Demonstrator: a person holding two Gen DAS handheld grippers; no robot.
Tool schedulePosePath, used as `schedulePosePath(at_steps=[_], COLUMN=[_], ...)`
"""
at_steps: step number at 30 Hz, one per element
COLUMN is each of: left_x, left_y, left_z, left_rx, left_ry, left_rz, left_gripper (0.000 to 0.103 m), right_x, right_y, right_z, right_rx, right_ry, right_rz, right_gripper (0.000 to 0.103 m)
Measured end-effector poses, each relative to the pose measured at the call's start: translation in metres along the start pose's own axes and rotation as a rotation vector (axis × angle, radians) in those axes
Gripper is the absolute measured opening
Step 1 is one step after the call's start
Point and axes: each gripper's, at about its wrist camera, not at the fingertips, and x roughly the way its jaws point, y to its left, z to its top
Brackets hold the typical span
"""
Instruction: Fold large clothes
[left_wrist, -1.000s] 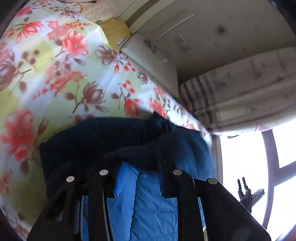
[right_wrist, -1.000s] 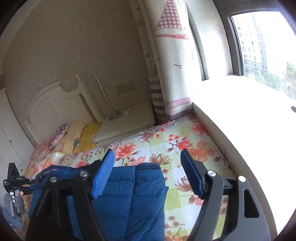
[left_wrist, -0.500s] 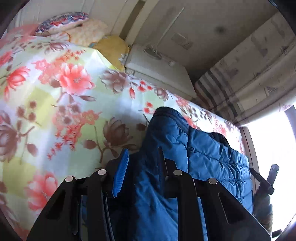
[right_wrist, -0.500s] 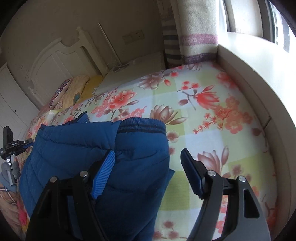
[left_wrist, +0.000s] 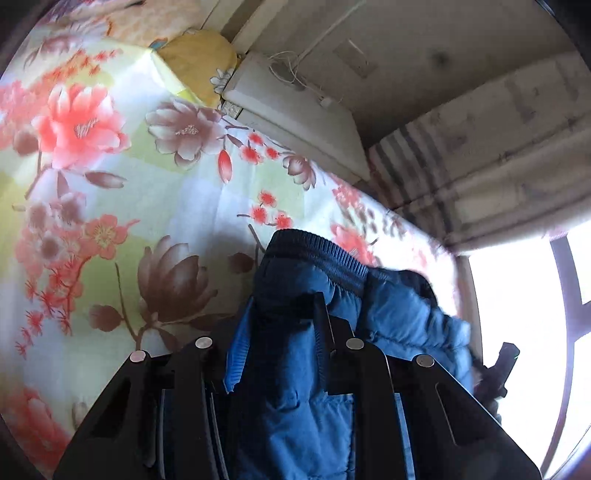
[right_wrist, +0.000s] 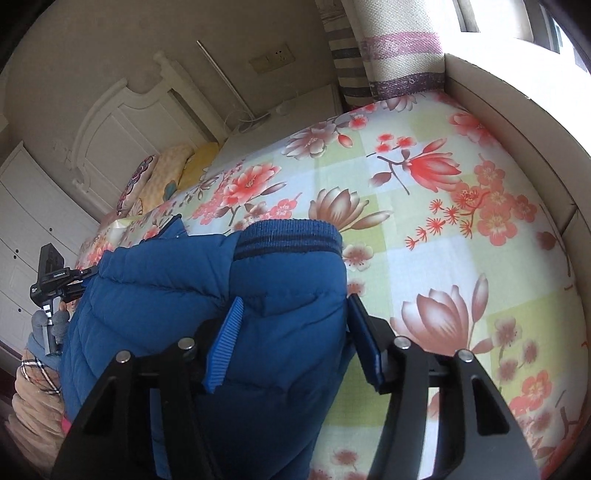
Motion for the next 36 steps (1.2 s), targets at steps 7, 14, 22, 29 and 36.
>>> schedulePosePath(at_steps=[7,14,22,29,36], left_x=[-0.004,0.013,-0.046,-0.139,-0.093], left_y=[0.003,-0.012,-0.041,-0.038,0.012], left_z=[-0.007,-0.004,-0.051,-0.106,-0.072], left_rx=[0.04,0.082,0.183,0.199,0.058], left_ry=[0.01,0.045,-0.115,-0.222,-0.141], left_rz=[-0.094,-0.09,-0.005,0.148,0.04], left_gripper=[0.02,0.099,0.011,0.011,0.014], right_x=[0.005,0.005,-0.044,-0.094,-0.013], right_y=[0.0,0.0,0.057,0.117,0.079], right_z=[-0.003,-0.005,-0.014,0.017,0.015], right_rx=[0.0,0.001,-0.243,-0.345,-0.209], right_ry=[0.0,0.002,-0.173,-0.247,-0.103], right_rz=[-0.014,-0.029,-0.124,-0.094,-0.195], right_gripper=[0.058,0.058,0.006,0.006,0.006])
